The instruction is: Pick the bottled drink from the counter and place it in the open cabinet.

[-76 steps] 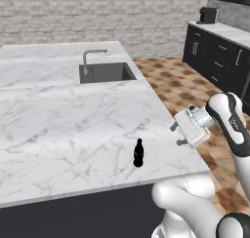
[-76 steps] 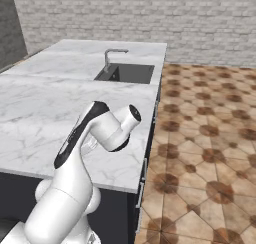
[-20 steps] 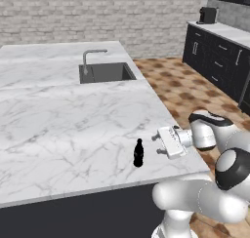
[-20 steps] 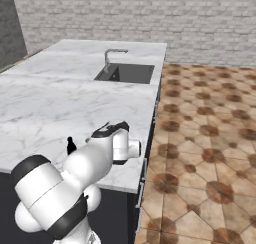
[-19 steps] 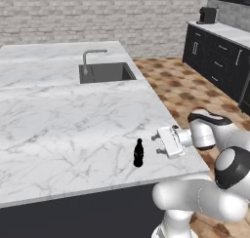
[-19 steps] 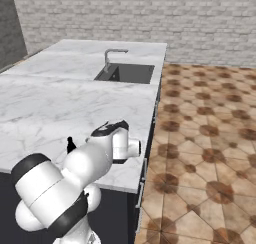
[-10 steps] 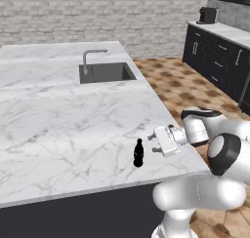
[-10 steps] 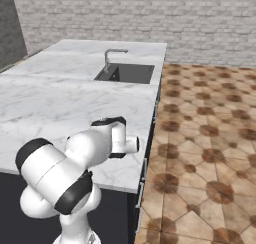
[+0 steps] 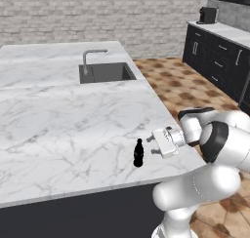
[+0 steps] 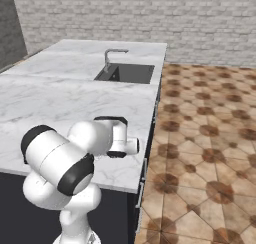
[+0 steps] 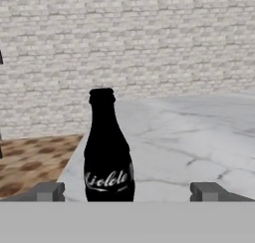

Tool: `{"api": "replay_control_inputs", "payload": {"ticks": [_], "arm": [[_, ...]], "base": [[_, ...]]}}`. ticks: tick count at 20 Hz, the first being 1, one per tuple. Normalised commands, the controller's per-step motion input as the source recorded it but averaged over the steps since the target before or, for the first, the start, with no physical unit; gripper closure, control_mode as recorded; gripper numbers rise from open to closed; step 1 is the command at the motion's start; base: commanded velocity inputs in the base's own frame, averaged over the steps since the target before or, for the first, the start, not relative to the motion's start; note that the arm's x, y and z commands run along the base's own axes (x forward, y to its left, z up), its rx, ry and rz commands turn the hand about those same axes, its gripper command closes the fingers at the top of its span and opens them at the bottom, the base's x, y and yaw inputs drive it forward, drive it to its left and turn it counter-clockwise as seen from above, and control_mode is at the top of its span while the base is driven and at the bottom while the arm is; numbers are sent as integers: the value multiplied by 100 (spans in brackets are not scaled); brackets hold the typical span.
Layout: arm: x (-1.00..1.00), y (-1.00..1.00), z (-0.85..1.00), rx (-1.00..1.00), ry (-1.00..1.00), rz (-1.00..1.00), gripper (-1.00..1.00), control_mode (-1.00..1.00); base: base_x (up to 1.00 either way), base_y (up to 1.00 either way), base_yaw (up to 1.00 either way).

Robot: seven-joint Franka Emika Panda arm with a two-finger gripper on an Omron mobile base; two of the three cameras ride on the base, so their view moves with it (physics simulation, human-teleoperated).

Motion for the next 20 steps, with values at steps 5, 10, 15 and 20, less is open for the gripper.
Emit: {"api": "replay_control_inputs", "payload": {"ticks": [5, 10, 15, 20], "arm": [[-4, 9, -1, 0, 0, 0, -100, -100], [-2, 12, 0, 0, 0, 0, -100, -100], [-6, 11, 0, 0, 1, 0, -100, -100], [-17, 7, 0, 0, 2, 0, -100, -100]], "base": [[0, 0, 0], [0, 0, 0], [0, 0, 0], [0, 0, 0]]}}
